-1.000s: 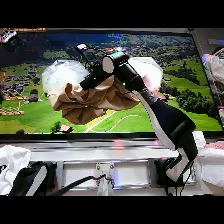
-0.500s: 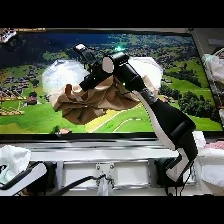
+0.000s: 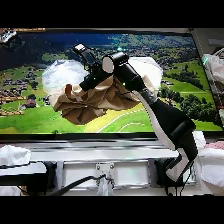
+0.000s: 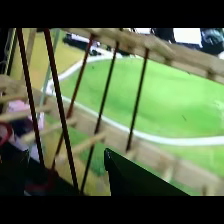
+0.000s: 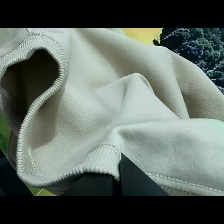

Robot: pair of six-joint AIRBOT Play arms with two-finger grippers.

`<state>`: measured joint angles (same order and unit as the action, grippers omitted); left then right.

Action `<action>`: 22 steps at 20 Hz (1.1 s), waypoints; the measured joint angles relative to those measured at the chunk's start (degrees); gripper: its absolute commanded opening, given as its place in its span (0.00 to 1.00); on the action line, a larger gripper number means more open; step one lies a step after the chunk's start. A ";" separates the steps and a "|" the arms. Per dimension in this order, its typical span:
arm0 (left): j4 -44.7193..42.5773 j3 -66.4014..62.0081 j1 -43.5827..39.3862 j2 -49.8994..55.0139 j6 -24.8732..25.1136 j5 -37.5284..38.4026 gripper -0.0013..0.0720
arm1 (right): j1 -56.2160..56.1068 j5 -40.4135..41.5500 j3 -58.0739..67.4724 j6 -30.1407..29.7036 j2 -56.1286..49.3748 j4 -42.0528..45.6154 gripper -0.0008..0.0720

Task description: Fold the clothes and pants, and hang the long-sleeved shirts on hangers.

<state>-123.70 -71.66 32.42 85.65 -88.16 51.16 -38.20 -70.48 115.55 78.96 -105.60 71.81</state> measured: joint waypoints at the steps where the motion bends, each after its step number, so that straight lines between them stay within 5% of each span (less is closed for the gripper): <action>1: -0.07 -0.57 0.33 1.01 -0.20 -0.39 0.61 | 0.00 0.00 0.00 0.00 0.00 0.00 0.05; 22: -0.37 -2.75 1.90 7.96 -0.37 -7.15 0.49 | 0.00 -0.24 0.00 -0.02 0.00 -0.07 0.05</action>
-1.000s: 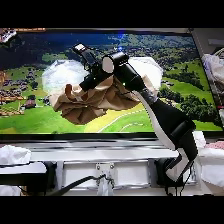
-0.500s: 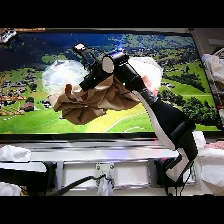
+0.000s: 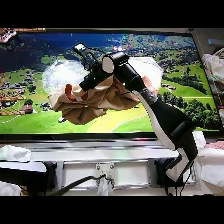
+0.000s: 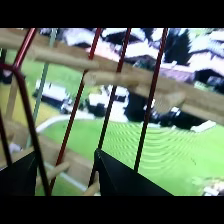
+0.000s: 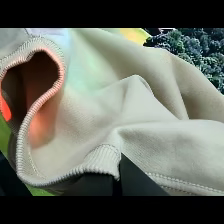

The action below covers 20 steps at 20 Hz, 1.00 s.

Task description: Fold the clothes and pants, and hang the long-sleeved shirts on hangers.

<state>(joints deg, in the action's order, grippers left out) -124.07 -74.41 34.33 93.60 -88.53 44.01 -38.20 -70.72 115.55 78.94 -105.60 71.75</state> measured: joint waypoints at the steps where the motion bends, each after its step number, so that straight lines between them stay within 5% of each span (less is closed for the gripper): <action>1: 0.00 -0.04 0.00 0.28 0.02 -0.42 0.48 | 0.00 -0.17 0.00 0.00 0.00 0.00 0.05; 4: -0.02 -0.11 0.02 1.11 0.00 -1.22 0.39 | 0.00 -1.20 0.00 0.00 0.00 -0.02 0.05; 15: 0.02 -0.13 0.20 1.68 -1.38 -3.34 0.38 | 0.00 -2.14 0.00 0.96 0.00 -0.02 0.05; 17: 0.00 -0.13 0.20 1.68 -1.51 -3.39 0.19 | 0.00 -2.19 0.00 0.96 0.00 0.00 0.05; 20: 0.07 -0.13 0.20 1.46 -1.51 -3.43 0.18 | 0.00 -2.21 0.00 1.09 0.00 0.02 0.05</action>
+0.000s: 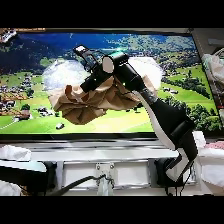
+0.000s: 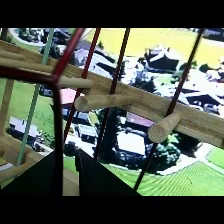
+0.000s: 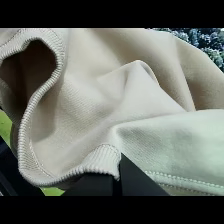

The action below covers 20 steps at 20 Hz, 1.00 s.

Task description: Fold the clothes and pants, and hang the long-sleeved shirts on hangers.

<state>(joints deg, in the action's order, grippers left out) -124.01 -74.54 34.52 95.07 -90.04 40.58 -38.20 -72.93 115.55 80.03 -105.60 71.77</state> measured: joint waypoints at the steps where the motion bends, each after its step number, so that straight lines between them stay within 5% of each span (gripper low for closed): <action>1: -0.02 0.00 0.00 -0.17 0.00 -0.13 0.17 | 0.00 0.00 0.00 0.00 0.00 0.00 0.05; 3: -0.02 0.00 0.00 -0.48 0.00 -0.07 0.17 | 0.00 -0.07 0.00 0.00 0.00 0.00 0.05; 5: -0.07 0.00 0.00 -0.90 0.02 -0.09 0.03 | 0.00 -0.11 0.00 0.00 0.00 0.00 0.05; 20: -0.04 0.00 -2.71 -9.03 0.90 -0.87 0.03 | 0.00 0.28 0.00 0.00 0.00 0.11 0.05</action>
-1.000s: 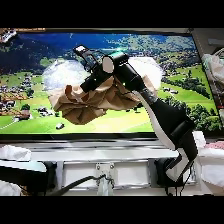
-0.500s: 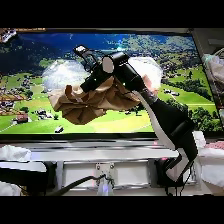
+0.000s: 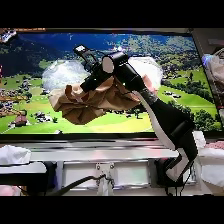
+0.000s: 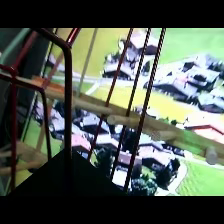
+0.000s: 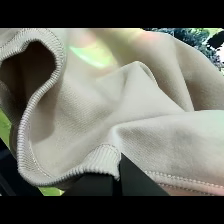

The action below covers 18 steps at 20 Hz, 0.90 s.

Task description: Fold the clothes and pants, and hang the long-sleeved shirts on hangers.

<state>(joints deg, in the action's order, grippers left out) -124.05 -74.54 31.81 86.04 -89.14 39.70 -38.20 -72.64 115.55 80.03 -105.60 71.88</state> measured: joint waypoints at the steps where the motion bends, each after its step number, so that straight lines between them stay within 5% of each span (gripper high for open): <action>1: 0.04 0.00 -0.50 -1.36 -0.02 -0.13 0.03 | 0.00 0.02 0.00 0.00 0.00 -0.02 0.05; 9: 12.48 0.02 -8.24 -21.94 -0.04 1.40 0.03 | 0.00 2.16 -0.02 0.48 0.02 0.79 0.05; 18: 21.84 0.02 -42.62 -49.09 -2.10 33.81 0.03 | -0.02 4.35 0.22 7.06 2.03 9.20 0.05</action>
<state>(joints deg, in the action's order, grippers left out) -102.21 -74.52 -10.81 36.95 -91.24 73.52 -38.22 -68.29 115.77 87.09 -103.57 81.08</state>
